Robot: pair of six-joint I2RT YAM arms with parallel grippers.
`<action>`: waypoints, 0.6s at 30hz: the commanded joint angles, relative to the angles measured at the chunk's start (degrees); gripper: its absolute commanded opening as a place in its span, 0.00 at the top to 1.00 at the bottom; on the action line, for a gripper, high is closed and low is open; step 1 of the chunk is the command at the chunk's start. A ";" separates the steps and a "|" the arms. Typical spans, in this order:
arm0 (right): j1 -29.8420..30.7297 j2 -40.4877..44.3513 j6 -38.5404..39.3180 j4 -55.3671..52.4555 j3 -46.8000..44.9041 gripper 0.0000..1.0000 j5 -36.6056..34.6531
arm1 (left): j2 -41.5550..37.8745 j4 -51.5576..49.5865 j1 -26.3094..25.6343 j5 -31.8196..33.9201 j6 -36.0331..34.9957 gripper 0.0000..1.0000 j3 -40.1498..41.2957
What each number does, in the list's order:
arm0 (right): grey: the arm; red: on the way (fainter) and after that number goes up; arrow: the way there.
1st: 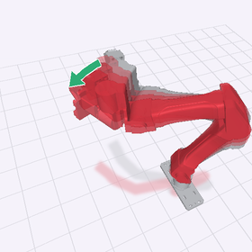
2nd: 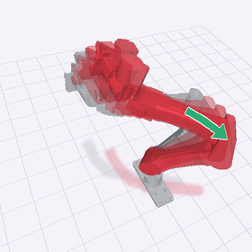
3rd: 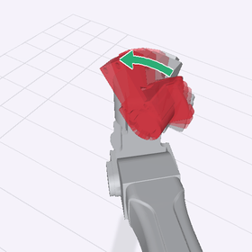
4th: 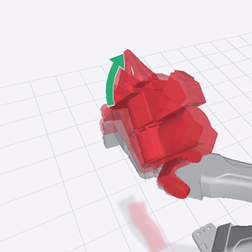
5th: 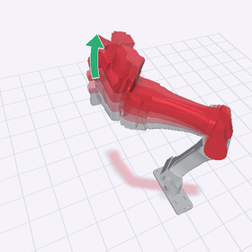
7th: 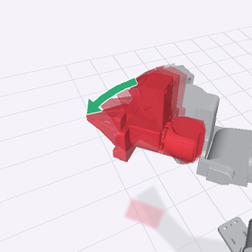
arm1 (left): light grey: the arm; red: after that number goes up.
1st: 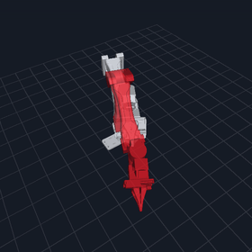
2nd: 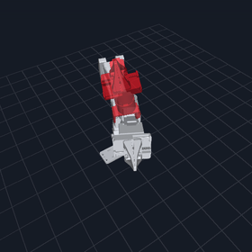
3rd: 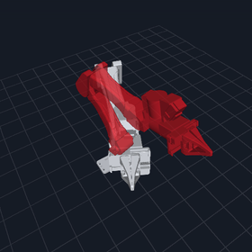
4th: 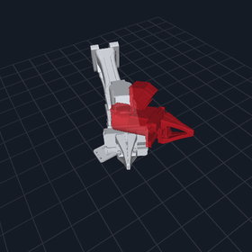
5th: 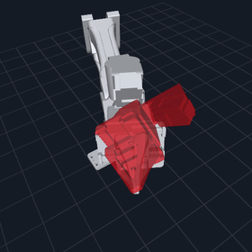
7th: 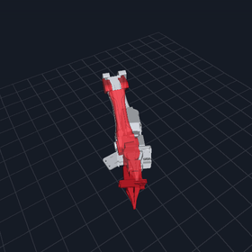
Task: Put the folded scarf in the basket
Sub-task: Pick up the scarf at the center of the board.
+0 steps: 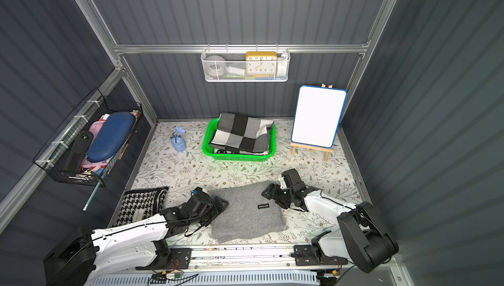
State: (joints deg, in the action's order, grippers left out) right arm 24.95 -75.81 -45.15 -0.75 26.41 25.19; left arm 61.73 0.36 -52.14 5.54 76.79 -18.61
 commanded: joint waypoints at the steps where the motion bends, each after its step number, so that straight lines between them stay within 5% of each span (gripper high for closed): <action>1: 1.19 -3.18 -0.64 -3.04 -0.80 0.31 -1.11 | 1.70 0.04 0.02 -1.82 -1.03 0.27 0.24; 8: 1.41 -2.68 -0.05 -2.14 -0.66 0.60 0.28 | -0.35 3.18 0.01 -2.23 -1.70 0.66 -0.74; 12: 1.39 0.55 0.10 -3.07 -0.57 1.00 0.24 | -2.93 2.58 0.02 -1.45 -4.39 0.85 -2.12; 18: 1.42 11.59 -0.87 -4.29 -0.90 1.00 -0.11 | -7.16 2.19 0.02 -1.56 -9.32 0.93 -4.33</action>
State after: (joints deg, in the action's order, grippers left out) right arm 26.06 -69.58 -45.58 -3.40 26.00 25.45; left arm 56.64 2.11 -52.14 4.01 71.44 -20.08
